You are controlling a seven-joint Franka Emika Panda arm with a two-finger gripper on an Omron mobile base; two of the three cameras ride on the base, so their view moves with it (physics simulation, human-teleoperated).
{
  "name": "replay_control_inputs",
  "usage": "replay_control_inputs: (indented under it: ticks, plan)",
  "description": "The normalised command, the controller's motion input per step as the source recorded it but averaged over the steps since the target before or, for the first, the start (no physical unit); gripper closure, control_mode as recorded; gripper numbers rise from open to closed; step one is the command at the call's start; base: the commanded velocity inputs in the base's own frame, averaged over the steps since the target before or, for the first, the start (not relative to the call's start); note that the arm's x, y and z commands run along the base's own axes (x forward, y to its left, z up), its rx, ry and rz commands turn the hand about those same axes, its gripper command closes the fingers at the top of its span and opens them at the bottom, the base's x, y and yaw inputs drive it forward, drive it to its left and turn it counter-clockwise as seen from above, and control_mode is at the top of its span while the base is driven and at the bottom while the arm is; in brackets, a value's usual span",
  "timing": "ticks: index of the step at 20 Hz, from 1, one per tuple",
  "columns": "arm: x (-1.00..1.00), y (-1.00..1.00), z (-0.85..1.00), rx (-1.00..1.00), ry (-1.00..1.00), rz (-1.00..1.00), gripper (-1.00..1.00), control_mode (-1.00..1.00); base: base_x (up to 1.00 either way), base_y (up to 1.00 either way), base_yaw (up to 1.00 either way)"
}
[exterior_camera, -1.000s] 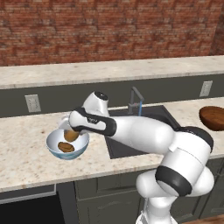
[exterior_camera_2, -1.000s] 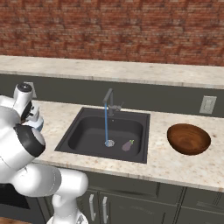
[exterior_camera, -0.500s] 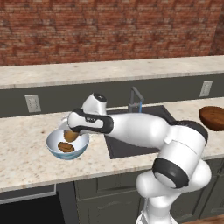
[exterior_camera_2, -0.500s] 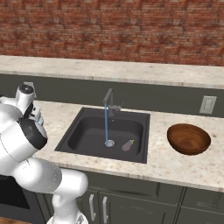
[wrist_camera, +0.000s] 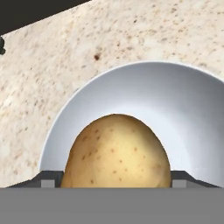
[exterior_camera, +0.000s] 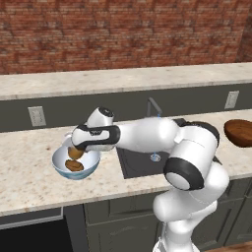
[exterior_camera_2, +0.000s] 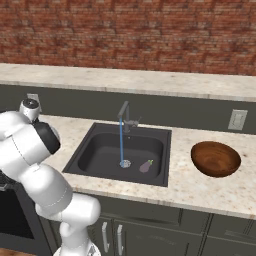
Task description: Pick the potatos from the sink and place them in one bowl. Place the eggplant in the other bowl. Then turn off the sink faucet.
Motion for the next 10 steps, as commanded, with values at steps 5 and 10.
replay_control_inputs:
  ticks: [5,10]
  plan:
    - [0.04,0.17,-0.02,0.00,0.00,0.00,-1.00,-1.00,0.00,0.00,0.00]
    - [0.00,0.00,0.00,0.00,0.00,0.00,-1.00,-1.00,0.00,0.00,0.00]
